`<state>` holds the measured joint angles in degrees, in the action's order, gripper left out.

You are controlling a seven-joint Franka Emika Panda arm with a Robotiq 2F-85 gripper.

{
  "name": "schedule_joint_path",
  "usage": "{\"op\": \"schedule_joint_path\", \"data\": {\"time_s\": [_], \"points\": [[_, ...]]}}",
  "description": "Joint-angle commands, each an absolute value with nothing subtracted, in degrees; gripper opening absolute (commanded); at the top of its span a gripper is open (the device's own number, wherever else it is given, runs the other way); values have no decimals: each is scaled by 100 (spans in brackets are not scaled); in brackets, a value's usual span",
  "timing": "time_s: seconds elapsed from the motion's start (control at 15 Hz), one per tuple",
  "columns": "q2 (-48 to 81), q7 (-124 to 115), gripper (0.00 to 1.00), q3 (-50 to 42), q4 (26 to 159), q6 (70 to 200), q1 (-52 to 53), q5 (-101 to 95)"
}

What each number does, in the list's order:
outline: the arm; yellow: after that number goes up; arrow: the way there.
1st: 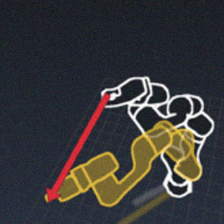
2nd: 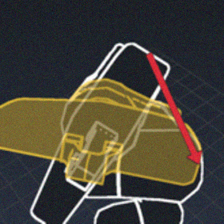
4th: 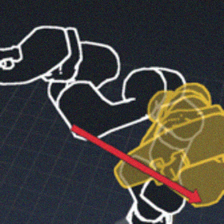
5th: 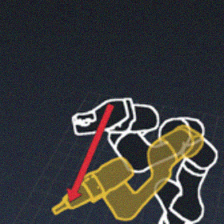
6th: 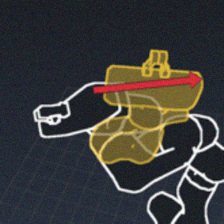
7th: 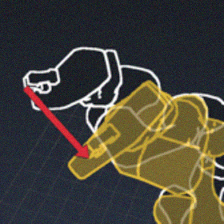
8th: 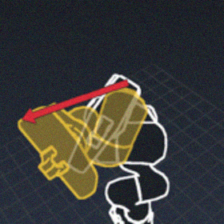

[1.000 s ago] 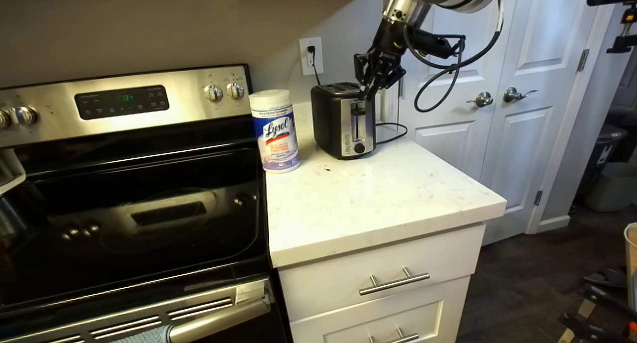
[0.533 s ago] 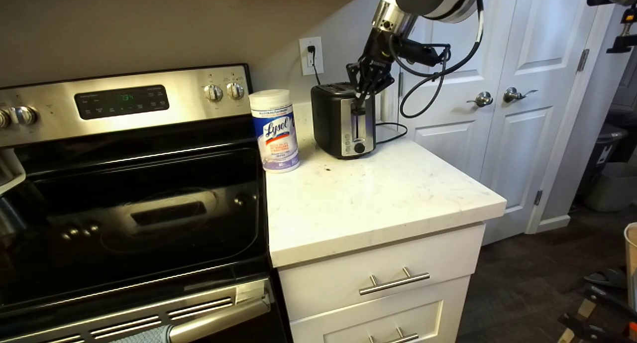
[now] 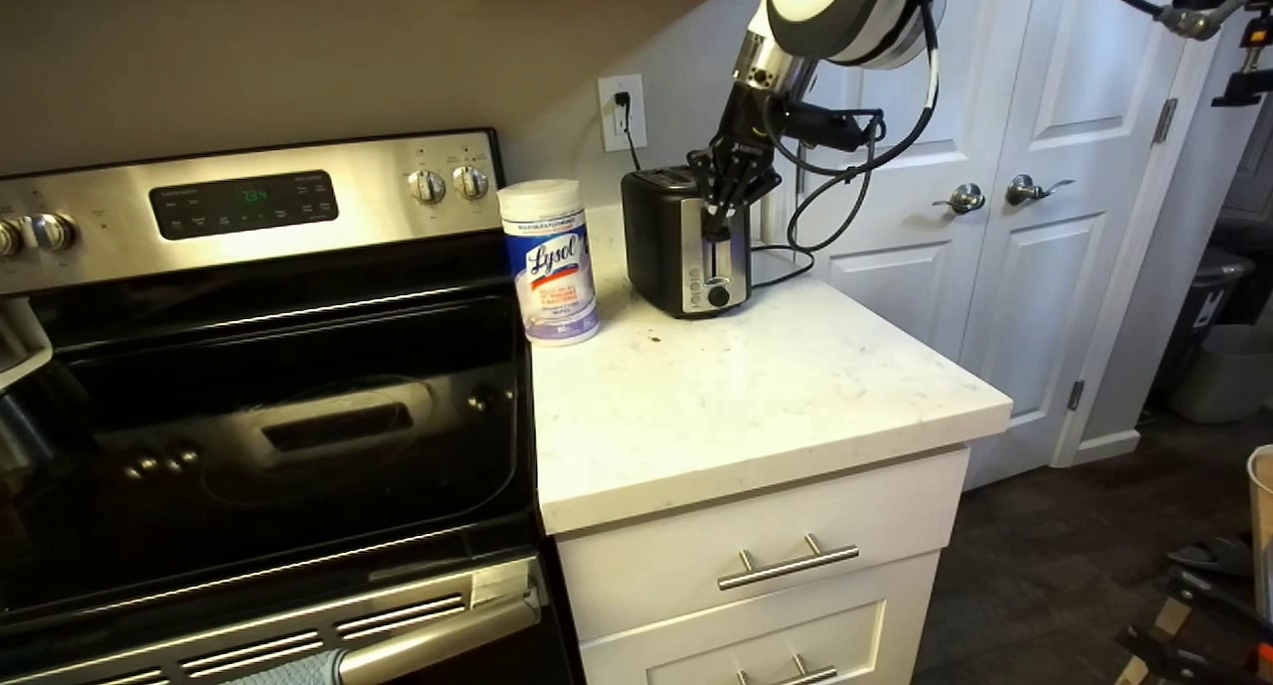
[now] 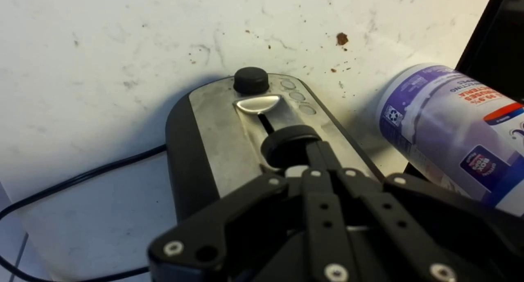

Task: Push down the toaster lever

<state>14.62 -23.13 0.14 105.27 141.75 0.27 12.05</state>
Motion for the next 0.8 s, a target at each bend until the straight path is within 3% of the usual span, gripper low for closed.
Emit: {"op": "schedule_joint_path", "data": {"time_s": [0.0, 0.73], "points": [[1669, -2459, 0, -72, 10429, 14066, 66, 1232], [1978, -2557, 0, -132, 10687, 14156, 69, 1295]]}}
